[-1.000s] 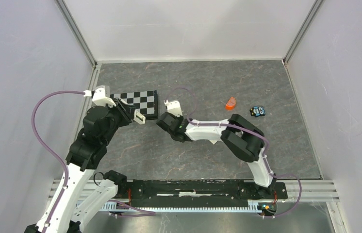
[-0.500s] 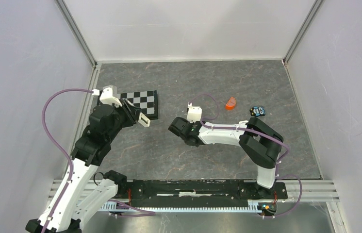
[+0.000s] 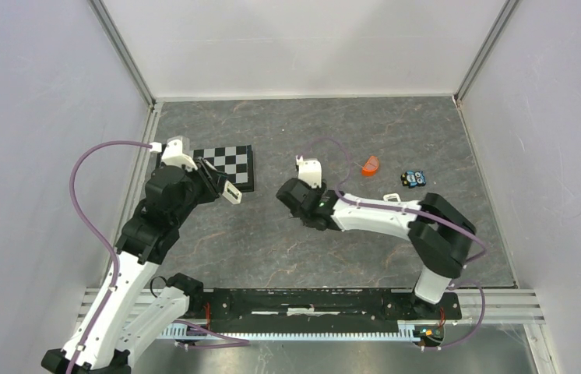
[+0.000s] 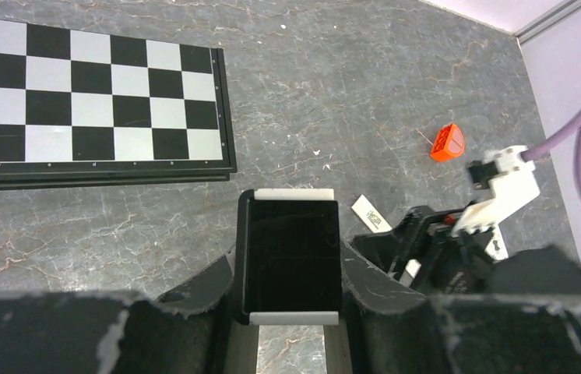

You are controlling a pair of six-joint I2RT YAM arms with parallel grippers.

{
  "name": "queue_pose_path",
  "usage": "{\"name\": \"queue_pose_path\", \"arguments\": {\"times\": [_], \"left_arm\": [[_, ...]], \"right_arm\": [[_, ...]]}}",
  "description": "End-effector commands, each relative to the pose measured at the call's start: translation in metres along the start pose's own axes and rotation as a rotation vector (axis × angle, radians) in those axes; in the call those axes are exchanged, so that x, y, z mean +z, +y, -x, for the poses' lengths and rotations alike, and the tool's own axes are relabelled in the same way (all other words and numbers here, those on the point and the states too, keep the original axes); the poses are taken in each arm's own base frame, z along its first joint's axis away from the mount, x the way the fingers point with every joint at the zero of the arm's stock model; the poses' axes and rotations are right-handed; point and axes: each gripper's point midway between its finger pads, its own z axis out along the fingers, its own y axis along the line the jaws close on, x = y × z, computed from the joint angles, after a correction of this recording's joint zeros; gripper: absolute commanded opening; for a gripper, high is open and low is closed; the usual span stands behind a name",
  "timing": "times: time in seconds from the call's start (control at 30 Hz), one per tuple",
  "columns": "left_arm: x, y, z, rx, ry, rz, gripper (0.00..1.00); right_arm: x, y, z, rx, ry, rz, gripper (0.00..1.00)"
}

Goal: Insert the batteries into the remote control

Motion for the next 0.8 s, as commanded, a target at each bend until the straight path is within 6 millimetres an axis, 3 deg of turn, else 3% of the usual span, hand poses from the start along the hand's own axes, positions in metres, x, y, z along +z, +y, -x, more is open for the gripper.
{"name": "queue_pose_path", "arguments": {"times": [0.0, 0.1, 0.17, 0.23, 0.43, 0.77], "left_arm": [[-0.008, -0.013, 0.032, 0.008, -0.089, -0.035, 0.02], [-0.008, -0.015, 0.034, 0.013, -0.087, -0.041, 0.02], [-0.01, -0.017, 0.037, 0.012, -0.09, -0.046, 0.02], [-0.013, -0.02, 0.041, 0.012, -0.097, -0.056, 0.02], [-0.016, -0.027, 0.049, 0.008, -0.102, -0.078, 0.02], [-0.014, -0.031, 0.052, 0.015, -0.093, -0.084, 0.03]], "right_arm": [[-0.023, 0.012, 0.068, -0.442, -0.185, 0.246, 0.65], [-0.029, 0.008, 0.045, -0.933, -0.16, 0.494, 0.75], [-0.032, -0.003, 0.024, -1.145, -0.093, 0.619, 0.78], [-0.031, -0.011, 0.016, -1.262, -0.035, 0.654, 0.8], [-0.013, -0.007, -0.001, -1.444, 0.072, 0.769, 0.72], [0.021, -0.013, -0.023, -1.58, 0.223, 0.757, 0.65]]}}
